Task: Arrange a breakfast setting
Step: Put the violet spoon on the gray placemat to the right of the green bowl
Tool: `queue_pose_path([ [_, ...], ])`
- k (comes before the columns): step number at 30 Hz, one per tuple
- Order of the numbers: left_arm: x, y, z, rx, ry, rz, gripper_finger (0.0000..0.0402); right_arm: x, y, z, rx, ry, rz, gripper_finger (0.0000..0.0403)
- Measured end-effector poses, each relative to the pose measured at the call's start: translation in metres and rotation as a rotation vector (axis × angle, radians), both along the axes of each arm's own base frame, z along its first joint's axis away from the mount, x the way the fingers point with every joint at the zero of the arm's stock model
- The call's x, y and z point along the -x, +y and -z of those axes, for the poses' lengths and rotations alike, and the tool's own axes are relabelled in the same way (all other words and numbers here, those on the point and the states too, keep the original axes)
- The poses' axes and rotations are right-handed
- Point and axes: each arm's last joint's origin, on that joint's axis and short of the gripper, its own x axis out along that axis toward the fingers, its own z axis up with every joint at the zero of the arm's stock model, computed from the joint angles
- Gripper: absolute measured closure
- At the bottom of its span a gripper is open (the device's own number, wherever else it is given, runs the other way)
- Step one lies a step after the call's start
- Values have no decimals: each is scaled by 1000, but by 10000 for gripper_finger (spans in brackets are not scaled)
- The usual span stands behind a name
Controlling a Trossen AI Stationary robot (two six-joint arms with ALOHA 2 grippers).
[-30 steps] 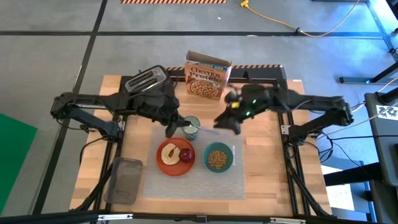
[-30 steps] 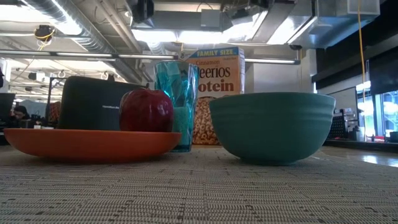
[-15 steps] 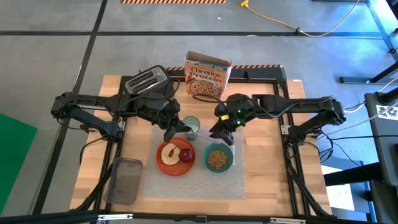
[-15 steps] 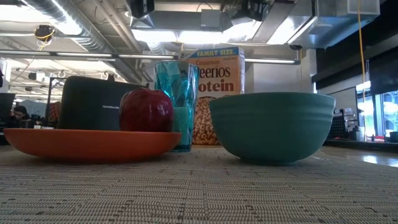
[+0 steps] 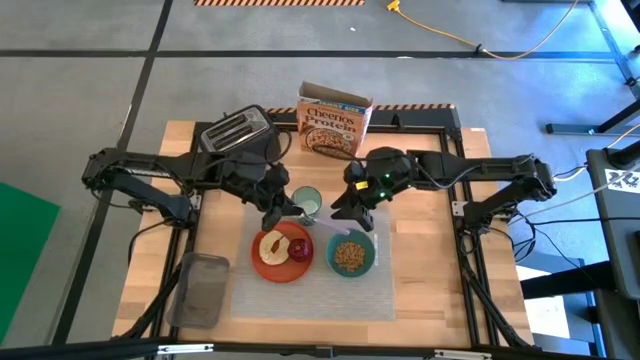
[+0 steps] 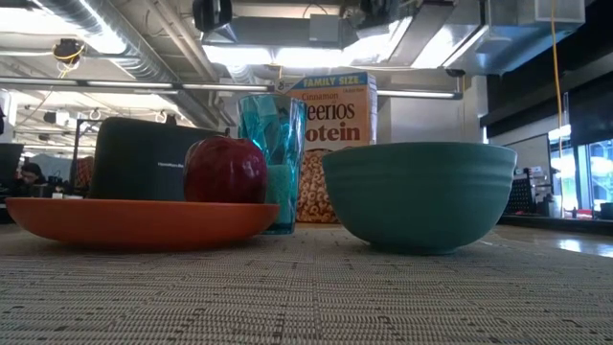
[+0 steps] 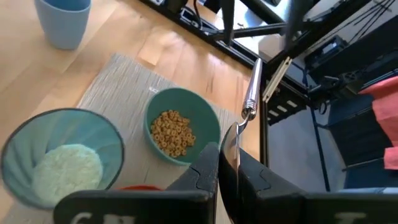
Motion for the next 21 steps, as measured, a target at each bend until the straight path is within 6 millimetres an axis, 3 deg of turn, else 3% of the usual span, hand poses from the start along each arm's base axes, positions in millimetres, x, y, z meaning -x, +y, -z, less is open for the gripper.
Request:
queue_pose_path([
  [4, -9, 0, 3, 1, -16, -21, 390, -8, 1, 3, -51, -7, -8, 201],
  [8, -19, -1, 9, 14, -21, -14, 390, -14, 2, 11, -59, 26, -18, 203],
  [15, -39, -6, 29, 47, 32, 28, 390, -19, 3, 23, -74, 92, -44, 261],
  [21, -48, -7, 32, 76, 2, 41, 389, -22, 3, 36, -88, 178, -50, 310],
])
